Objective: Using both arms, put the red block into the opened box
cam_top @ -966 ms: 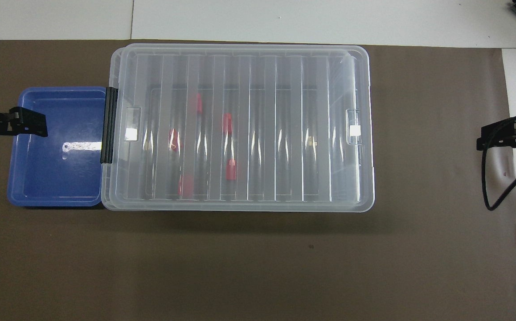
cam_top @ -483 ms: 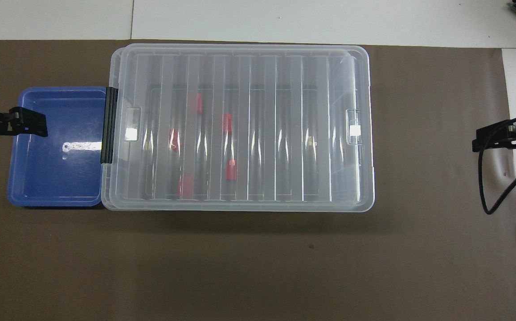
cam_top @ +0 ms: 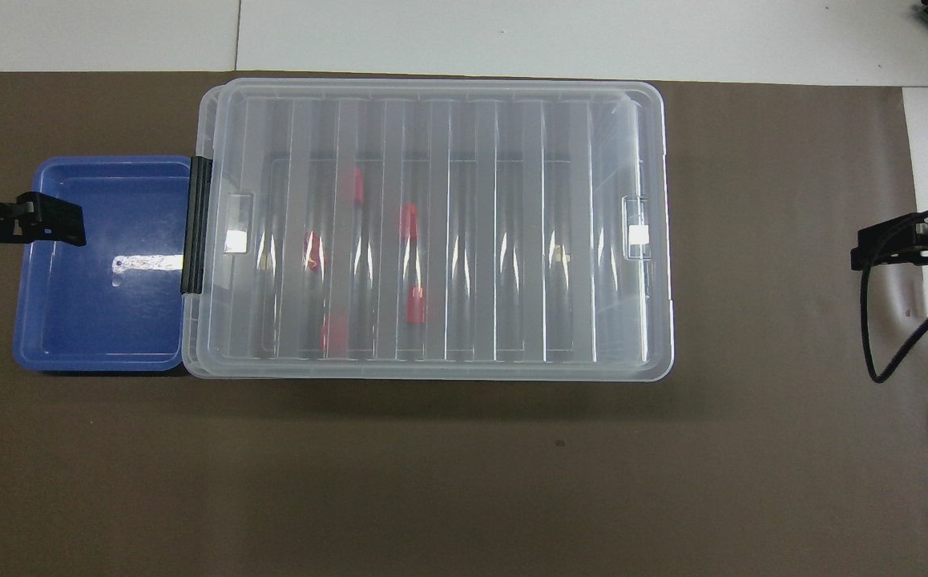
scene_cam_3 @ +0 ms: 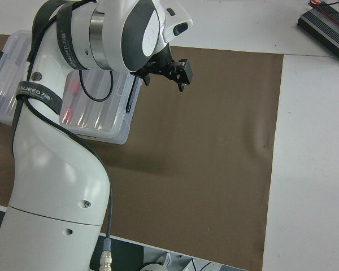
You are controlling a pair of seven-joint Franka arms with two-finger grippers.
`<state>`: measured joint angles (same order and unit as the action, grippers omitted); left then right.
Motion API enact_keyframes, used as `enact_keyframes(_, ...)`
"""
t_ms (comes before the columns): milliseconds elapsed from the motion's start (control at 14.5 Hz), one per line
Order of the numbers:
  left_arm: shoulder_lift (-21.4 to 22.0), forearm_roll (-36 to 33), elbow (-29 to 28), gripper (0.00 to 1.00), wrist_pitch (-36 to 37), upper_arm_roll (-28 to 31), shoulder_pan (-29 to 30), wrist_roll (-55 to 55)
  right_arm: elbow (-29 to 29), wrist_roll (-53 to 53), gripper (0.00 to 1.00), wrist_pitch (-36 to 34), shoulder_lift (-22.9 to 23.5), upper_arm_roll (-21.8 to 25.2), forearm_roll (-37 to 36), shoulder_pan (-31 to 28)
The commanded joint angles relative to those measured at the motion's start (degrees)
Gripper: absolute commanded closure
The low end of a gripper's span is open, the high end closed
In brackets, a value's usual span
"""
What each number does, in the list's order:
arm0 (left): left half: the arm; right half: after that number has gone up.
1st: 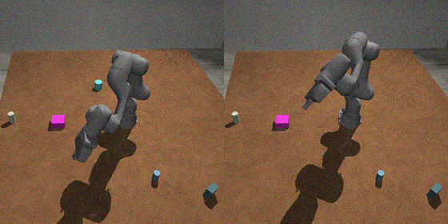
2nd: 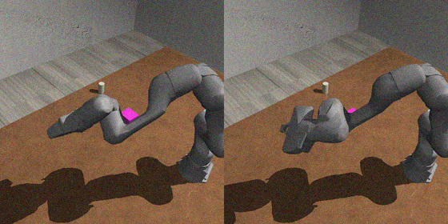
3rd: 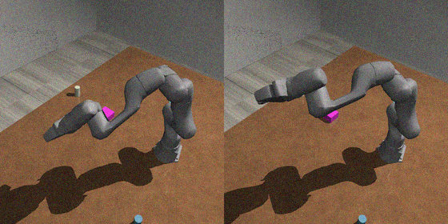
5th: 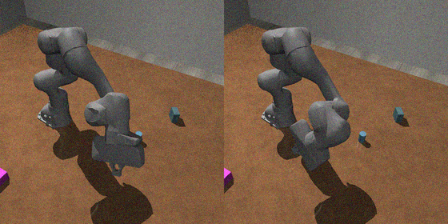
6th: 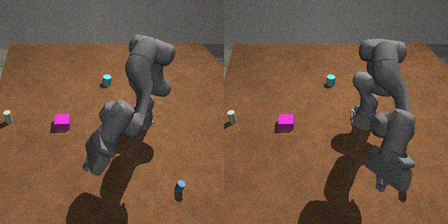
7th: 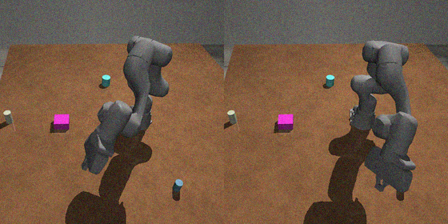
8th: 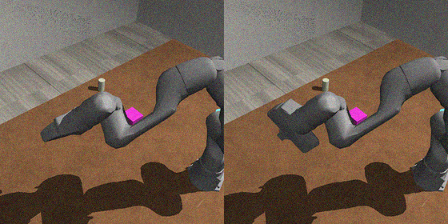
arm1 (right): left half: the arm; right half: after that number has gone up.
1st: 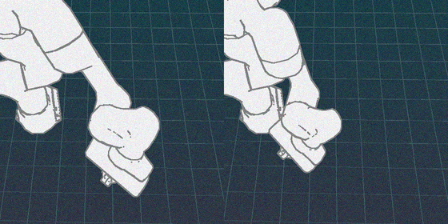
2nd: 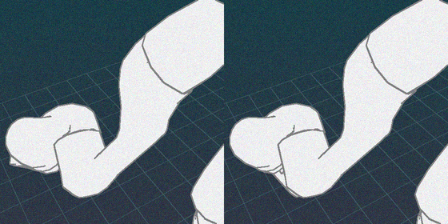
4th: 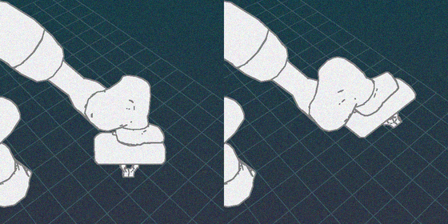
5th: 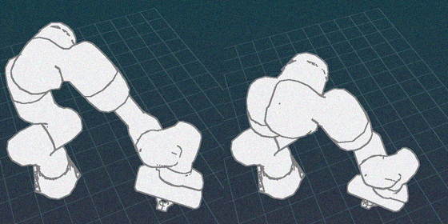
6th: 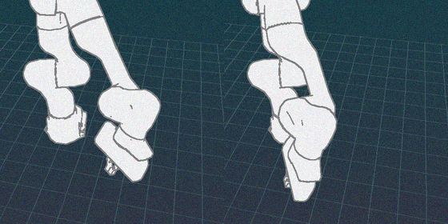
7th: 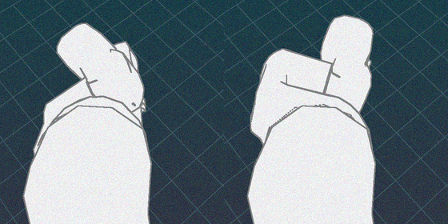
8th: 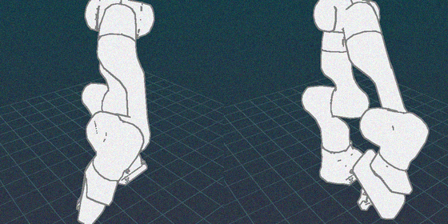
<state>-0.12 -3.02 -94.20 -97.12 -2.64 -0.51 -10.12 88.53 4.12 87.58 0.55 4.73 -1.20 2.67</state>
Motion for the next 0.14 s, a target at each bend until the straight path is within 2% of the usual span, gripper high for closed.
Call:
enact_keyframes(0,0.9,1.0,-1.0,0.00,-0.6,-0.3,0.7,0.3,0.5,-0.5,0.00,0.8,-0.4,-0.3,-0.6,-0.2)
enact_keyframes(69,0.9,1.0,-1.0,0.00,-0.6,-0.3,0.7,0.3,0.5,-0.4,0.00,0.7,-0.4,-0.3,-0.6,-0.2)
